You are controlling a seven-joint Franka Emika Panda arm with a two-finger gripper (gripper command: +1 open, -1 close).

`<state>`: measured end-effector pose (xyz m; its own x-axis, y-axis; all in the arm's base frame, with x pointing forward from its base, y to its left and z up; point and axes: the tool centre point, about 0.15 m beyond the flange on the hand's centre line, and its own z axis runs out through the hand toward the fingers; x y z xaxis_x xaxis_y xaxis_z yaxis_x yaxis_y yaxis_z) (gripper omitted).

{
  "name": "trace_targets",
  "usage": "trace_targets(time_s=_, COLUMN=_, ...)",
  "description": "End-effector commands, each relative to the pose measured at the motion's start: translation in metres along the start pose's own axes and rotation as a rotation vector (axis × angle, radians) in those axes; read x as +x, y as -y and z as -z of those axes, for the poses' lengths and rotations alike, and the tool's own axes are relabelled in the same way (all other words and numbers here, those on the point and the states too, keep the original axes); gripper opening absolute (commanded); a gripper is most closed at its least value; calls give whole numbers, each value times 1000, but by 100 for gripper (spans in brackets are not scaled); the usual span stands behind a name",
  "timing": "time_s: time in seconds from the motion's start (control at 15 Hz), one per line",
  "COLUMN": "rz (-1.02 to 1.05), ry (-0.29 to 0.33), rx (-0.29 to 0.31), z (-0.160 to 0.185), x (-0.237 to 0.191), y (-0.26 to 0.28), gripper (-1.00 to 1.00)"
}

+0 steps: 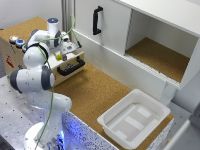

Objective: Put the yellow block on the table

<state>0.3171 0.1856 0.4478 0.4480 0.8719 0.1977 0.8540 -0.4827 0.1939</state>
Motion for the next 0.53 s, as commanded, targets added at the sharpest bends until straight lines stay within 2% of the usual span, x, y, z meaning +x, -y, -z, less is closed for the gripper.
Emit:
trace_targets(time_s=0.0, rz=-254, ry=44, rx=49, z=14, x=-76, y=-56, gripper=-100)
trace_targets(time_s=0.13, rz=-418, ry=82, rx=86, z=3, x=-109, y=-72, gripper=-100)
trace_targets(time_s=0.47, rz=-722, ry=171, rx=130, z=-16, x=-162, y=-92, gripper=-100)
